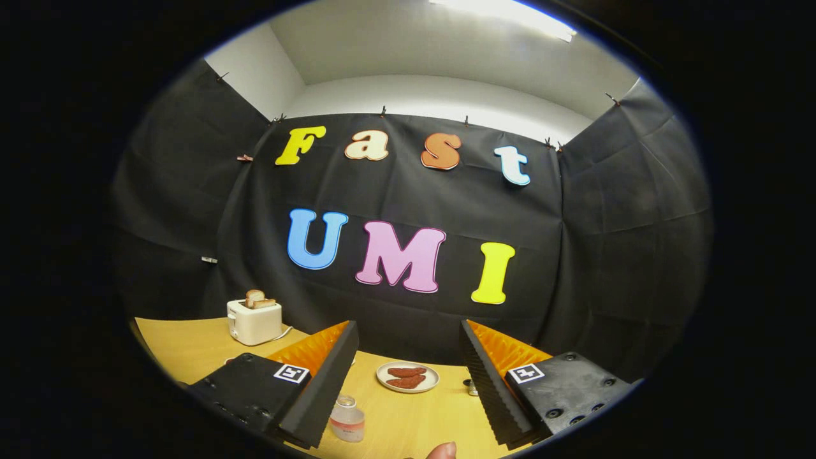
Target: Take the bottle from table, then pour the juice into the cup, finally place the bottle on the coaster
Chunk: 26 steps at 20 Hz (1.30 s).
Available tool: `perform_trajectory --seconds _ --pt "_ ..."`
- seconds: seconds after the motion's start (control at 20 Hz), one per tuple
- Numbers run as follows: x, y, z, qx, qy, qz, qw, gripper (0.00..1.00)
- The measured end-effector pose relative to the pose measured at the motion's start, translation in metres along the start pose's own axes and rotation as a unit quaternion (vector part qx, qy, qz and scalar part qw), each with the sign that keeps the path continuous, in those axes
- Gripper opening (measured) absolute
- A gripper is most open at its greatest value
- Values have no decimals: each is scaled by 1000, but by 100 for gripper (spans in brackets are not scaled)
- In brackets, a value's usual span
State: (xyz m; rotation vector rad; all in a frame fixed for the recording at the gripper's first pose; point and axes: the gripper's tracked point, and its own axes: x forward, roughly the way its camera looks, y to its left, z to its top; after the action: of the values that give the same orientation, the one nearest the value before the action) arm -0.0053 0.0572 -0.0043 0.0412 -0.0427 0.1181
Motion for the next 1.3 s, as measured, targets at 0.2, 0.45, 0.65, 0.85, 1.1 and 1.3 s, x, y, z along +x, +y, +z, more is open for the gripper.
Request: perform_trajectory --seconds 0.2,0.45,0.65,0.85,1.1,1.3 --pt "2 23 -19 19 -8 22 1000 97" --pt "8 52 -61 9 -3 42 999 97" --pt "9 67 -106 21 14 42 999 97" --pt "10 73 -159 36 39 27 998 97" --pt "11 79 -222 38 70 17 997 97" --pt "20 87 -254 52 89 19 994 97"
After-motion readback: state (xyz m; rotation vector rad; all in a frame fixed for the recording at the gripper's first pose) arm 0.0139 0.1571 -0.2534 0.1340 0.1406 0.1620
